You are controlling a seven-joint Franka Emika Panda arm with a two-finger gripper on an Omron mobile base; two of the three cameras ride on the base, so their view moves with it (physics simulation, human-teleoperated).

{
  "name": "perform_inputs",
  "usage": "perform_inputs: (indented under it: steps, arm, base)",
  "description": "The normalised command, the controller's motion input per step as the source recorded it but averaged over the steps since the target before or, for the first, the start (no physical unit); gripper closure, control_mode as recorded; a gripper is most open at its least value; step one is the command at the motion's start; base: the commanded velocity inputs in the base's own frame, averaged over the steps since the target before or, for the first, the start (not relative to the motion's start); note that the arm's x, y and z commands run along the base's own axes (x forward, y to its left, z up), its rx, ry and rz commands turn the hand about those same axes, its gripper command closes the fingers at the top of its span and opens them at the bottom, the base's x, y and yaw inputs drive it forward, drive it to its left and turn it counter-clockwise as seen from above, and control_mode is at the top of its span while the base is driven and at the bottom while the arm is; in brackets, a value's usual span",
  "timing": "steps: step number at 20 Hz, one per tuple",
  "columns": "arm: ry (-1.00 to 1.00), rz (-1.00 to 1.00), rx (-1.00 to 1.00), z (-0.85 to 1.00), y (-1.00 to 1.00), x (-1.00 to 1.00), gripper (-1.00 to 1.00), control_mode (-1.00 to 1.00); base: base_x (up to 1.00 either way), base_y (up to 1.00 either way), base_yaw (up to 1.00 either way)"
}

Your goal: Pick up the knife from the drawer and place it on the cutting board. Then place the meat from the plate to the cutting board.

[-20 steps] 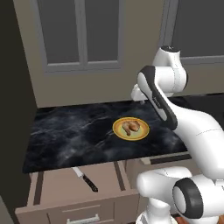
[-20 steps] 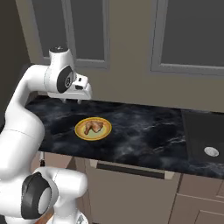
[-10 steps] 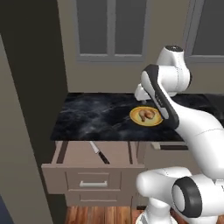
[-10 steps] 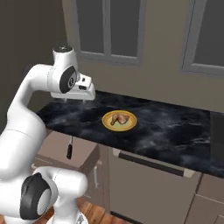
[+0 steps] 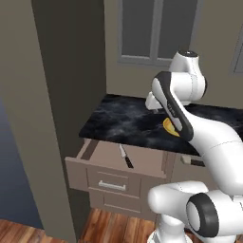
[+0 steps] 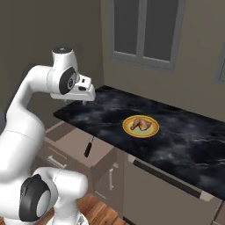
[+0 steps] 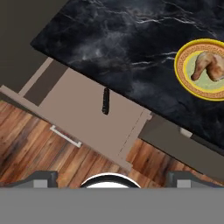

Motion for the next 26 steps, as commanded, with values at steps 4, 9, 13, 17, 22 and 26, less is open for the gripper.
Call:
perform_inputs:
  steps: [4,9,13,17,22,26]
  arm:
    - [0.0,0.0,0.0,0.0,0.0,0.0,-1.0,1.0]
    - [0.0,0.0,0.0,0.0,0.0,0.0,-1.0,1.0]
    - [0.0,0.0,0.0,0.0,0.0,0.0,-1.0,1.0]
    - [0.0,0.0,0.0,0.0,0.0,0.0,-1.0,1.0]
    - [0.0,0.0,0.0,0.0,0.0,0.0,-1.0,1.0]
    - [0.0,0.0,0.0,0.0,0.0,0.0,-1.0,1.0]
  base:
    - [0.0,-0.64,0.31]
    - [0.01,-0.54,0.27]
    - [0.16,-0.38,0.18]
    - [0.28,-0.41,0.21]
    - [0.21,-0.55,0.2]
    - [0.04,-0.57,0.19]
